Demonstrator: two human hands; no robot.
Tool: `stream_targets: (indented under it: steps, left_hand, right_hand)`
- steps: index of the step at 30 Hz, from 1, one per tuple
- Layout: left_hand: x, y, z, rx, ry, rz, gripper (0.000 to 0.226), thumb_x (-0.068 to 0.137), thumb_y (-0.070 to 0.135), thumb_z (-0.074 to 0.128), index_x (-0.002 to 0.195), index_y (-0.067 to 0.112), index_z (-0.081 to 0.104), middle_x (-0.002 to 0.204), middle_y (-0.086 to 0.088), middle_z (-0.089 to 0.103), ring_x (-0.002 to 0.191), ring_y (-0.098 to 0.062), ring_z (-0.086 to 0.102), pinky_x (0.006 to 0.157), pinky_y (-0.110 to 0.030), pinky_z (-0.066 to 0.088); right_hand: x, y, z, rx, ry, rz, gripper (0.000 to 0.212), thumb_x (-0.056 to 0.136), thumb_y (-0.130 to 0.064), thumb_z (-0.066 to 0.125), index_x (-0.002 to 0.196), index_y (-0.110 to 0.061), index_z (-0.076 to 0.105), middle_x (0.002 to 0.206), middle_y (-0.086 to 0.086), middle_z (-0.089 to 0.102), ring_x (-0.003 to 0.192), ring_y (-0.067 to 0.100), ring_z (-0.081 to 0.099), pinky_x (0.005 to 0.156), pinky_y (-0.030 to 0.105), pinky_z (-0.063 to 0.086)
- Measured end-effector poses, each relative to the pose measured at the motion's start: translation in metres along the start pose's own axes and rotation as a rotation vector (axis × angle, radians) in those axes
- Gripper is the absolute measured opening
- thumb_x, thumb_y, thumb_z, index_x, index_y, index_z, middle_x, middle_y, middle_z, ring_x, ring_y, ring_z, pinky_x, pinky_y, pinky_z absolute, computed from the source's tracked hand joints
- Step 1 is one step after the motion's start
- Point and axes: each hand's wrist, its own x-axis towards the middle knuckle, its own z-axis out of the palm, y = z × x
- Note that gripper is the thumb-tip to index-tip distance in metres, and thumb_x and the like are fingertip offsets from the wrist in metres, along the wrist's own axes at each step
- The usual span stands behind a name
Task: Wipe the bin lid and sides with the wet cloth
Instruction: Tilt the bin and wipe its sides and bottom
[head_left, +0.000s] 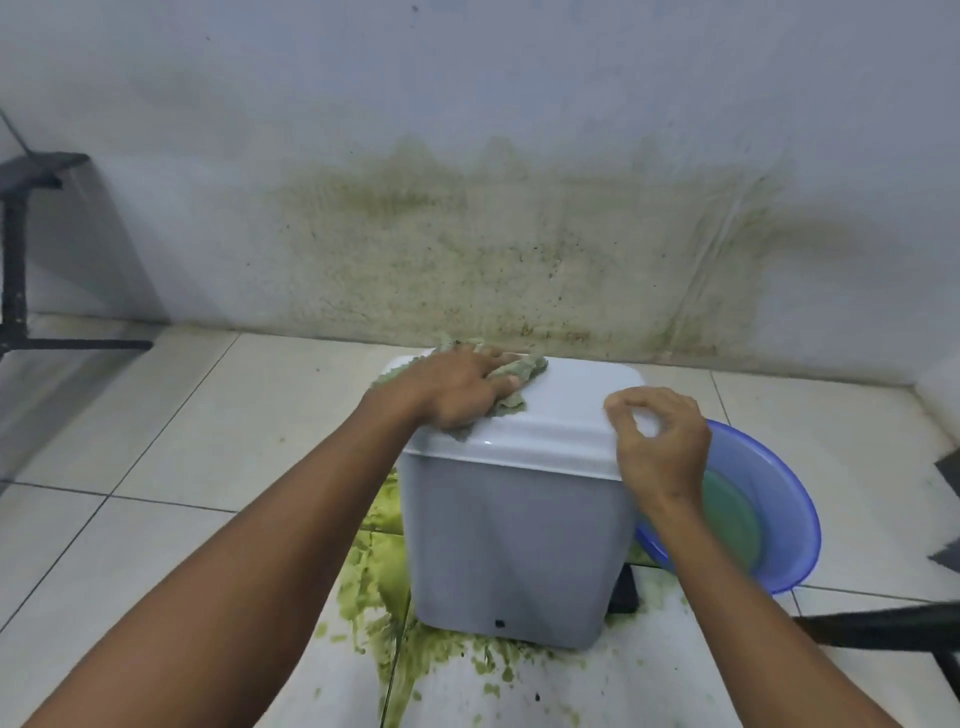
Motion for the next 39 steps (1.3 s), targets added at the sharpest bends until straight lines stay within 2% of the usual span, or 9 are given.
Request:
stream_targets:
  steps: [5, 9, 11, 14, 17, 21, 28, 35, 39]
  left_hand:
    - [-0.01, -0.021, 0.006, 0.105, 0.02, 0.0, 0.068, 0.1, 0.069, 0.029, 0.161, 0.039, 0.021, 0.169, 0.007, 0.019, 0.155, -0.022, 0.019, 0.124, -0.046, 0.018]
    - [-0.025, -0.021, 0.018, 0.124, 0.073, -0.073, 0.063, 0.095, 0.076, 0.027, 0.143, 0.043, 0.049, 0.143, 0.001, 0.06, 0.129, -0.029, 0.054, 0.098, -0.045, 0.042]
    - [-0.036, -0.018, 0.027, 0.137, 0.132, -0.084, 0.064, 0.096, 0.076, 0.025, 0.141, 0.04, 0.051, 0.137, 0.0, 0.064, 0.123, -0.03, 0.057, 0.093, -0.045, 0.044]
    - [-0.045, -0.015, 0.039, 0.147, 0.201, -0.136, 0.073, 0.098, 0.073, 0.021, 0.157, 0.032, 0.032, 0.157, -0.003, 0.045, 0.139, -0.032, 0.045, 0.107, -0.049, 0.039]
    - [-0.043, -0.005, 0.045, 0.155, 0.199, -0.139, 0.078, 0.1, 0.071, 0.018, 0.164, 0.028, 0.008, 0.171, -0.002, 0.013, 0.155, -0.031, 0.016, 0.124, -0.053, 0.018]
    - [-0.049, 0.009, 0.056, 0.187, 0.134, -0.004, 0.075, 0.101, 0.068, 0.018, 0.163, 0.031, -0.005, 0.17, 0.005, -0.012, 0.157, -0.027, -0.009, 0.126, -0.053, -0.002]
    - [-0.03, -0.01, 0.027, 0.083, 0.133, -0.049, 0.072, 0.098, 0.072, 0.032, 0.16, 0.046, 0.007, 0.169, 0.02, 0.006, 0.152, -0.02, 0.027, 0.115, -0.045, 0.028]
    - [-0.028, 0.019, 0.051, 0.017, 0.191, -0.25, 0.074, 0.103, 0.062, 0.025, 0.163, 0.029, -0.002, 0.172, -0.002, -0.006, 0.155, -0.039, 0.01, 0.121, -0.055, 0.019]
    - [-0.04, 0.028, 0.069, -0.044, 0.227, -0.097, 0.068, 0.106, 0.057, 0.024, 0.164, 0.029, 0.003, 0.171, 0.003, -0.009, 0.157, -0.032, -0.008, 0.126, -0.048, 0.008]
  right_hand:
    - [-0.06, -0.009, -0.006, -0.321, 0.125, -0.247, 0.03, 0.083, -0.02, 0.048, 0.095, -0.021, 0.076, 0.1, 0.001, 0.064, 0.099, 0.029, 0.057, 0.083, 0.045, 0.047]
    - [-0.104, -0.004, -0.019, -0.433, 0.147, -0.325, 0.042, 0.086, -0.019, 0.045, 0.115, -0.018, 0.075, 0.119, 0.007, 0.068, 0.116, 0.039, 0.058, 0.092, 0.051, 0.046]
    - [-0.092, 0.007, -0.025, -0.472, 0.078, -0.375, 0.044, 0.091, -0.023, 0.041, 0.123, -0.019, 0.072, 0.126, 0.006, 0.068, 0.123, 0.038, 0.056, 0.096, 0.053, 0.044]
    - [-0.042, 0.016, -0.027, -0.593, -0.214, -0.32, 0.048, 0.101, -0.035, 0.028, 0.135, -0.031, 0.061, 0.143, -0.003, 0.057, 0.142, 0.03, 0.038, 0.107, 0.064, 0.032]
    - [0.008, 0.003, -0.007, -0.732, -0.486, -0.066, 0.049, 0.106, -0.043, 0.015, 0.15, -0.044, 0.035, 0.164, -0.015, 0.023, 0.155, 0.021, 0.003, 0.115, 0.072, 0.001]
    - [0.002, -0.025, 0.031, -0.767, -0.503, 0.128, 0.059, 0.105, -0.045, 0.023, 0.16, -0.028, 0.012, 0.169, 0.001, -0.008, 0.152, 0.024, -0.021, 0.114, 0.072, -0.008]
    - [-0.071, -0.027, 0.049, -0.517, -0.329, -0.035, 0.069, 0.095, -0.052, 0.016, 0.158, -0.026, 0.025, 0.169, 0.004, -0.001, 0.153, 0.021, -0.018, 0.117, 0.054, -0.023]
    - [0.042, 0.002, 0.033, -0.725, -0.695, -0.134, 0.05, 0.105, -0.049, 0.015, 0.155, -0.049, 0.016, 0.169, 0.001, -0.007, 0.154, 0.024, -0.013, 0.118, 0.068, -0.007]
    - [0.045, -0.012, 0.02, -0.698, -0.56, -0.023, 0.053, 0.105, -0.049, 0.033, 0.153, -0.027, 0.035, 0.163, 0.008, 0.027, 0.145, 0.03, 0.032, 0.111, 0.05, 0.03]
